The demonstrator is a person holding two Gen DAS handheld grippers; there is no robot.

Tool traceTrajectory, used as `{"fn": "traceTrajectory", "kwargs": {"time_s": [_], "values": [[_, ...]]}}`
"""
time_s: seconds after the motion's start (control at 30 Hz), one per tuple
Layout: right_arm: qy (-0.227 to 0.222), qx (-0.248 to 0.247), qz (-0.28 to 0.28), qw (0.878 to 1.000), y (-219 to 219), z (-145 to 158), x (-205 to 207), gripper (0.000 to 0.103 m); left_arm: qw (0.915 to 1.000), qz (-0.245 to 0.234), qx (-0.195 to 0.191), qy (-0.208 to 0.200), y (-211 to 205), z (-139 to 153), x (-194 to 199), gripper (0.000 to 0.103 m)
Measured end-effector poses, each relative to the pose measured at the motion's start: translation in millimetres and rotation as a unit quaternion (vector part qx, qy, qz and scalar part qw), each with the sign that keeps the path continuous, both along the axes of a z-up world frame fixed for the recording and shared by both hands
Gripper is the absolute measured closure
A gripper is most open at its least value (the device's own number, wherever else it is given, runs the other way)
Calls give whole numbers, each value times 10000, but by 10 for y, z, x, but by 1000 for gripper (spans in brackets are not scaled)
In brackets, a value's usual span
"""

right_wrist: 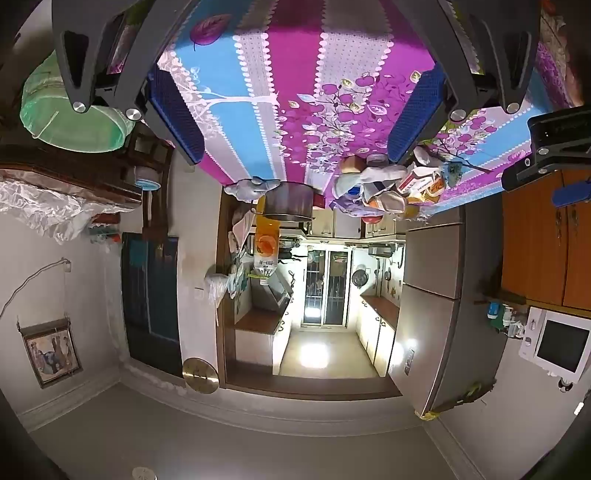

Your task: Collect trash

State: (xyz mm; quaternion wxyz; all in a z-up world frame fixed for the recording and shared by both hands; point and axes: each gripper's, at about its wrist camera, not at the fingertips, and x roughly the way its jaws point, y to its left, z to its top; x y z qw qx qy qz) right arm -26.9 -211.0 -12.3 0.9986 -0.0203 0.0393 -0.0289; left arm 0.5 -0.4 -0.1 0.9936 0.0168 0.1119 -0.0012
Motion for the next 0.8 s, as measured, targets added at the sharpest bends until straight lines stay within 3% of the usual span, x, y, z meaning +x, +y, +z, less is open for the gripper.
{"fn": "traceTrajectory", "kwargs": {"time_s": [0.8], "values": [[100,-6,67,9999,30,-43,70,4,9999,28,12,123,36,-43,96,5]]}}
